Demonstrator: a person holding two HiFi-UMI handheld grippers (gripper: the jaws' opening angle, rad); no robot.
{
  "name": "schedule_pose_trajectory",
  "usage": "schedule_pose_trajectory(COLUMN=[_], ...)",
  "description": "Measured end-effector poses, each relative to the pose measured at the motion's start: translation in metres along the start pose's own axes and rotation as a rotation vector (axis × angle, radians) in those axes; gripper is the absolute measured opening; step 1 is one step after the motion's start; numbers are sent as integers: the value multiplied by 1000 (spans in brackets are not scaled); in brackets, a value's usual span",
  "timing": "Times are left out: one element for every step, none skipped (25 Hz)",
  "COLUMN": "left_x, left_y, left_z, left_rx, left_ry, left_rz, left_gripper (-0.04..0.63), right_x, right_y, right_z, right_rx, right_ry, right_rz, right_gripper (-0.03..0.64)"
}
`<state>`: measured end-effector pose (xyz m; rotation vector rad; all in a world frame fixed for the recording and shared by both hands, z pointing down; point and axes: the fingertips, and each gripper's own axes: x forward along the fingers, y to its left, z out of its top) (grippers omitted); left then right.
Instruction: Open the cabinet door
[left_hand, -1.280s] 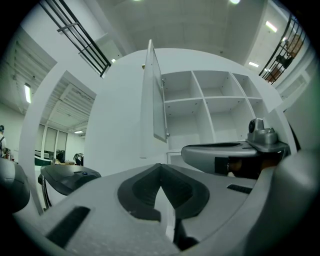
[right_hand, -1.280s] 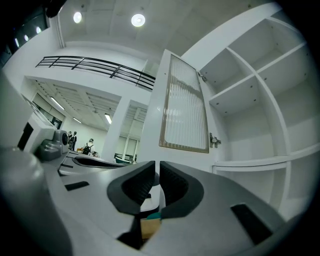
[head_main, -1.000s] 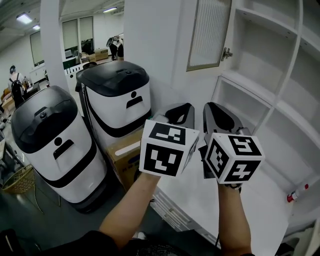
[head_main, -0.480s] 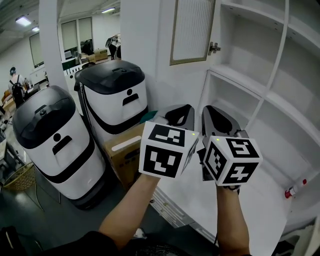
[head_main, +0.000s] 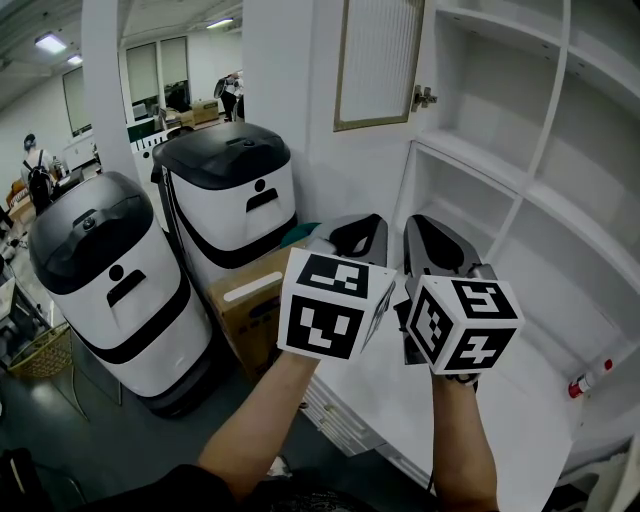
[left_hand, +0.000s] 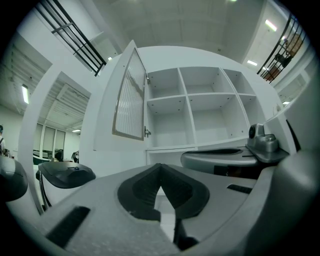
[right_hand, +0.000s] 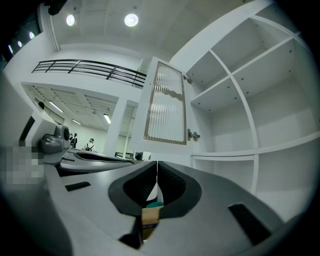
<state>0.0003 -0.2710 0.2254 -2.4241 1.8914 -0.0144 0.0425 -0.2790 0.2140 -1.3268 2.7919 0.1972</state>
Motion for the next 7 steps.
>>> schedule_pose_trajectory(left_x=[0,-1,-1,-1,-1,-1,-1], left_y=[0,0,0,-1,-1,-2,-2], left_z=[0,0,0,0,0,-1,-1], left_rx=[-1,-2,-2,-3,-3,-2,-2], left_ry=[0,0,0,1,2,2,3], left_rz=[1,2,2,2,2,1,1], left_gripper=[11,11,11,11,11,11,11], right_x=[-1,-1,-1,-2,-2,-2,-3], right_y=[0,0,0,0,0,-1,-1], right_z=[0,0,0,0,-1,-1,-1], right_rx=[-1,-1,-2,-2,-2,-2,-2], right_ry=[1,2,2,3,3,3,4], right_rz=[0,-1,-1,-1,-1,-1,-1], right_gripper=[21,21,21,21,21,21,21])
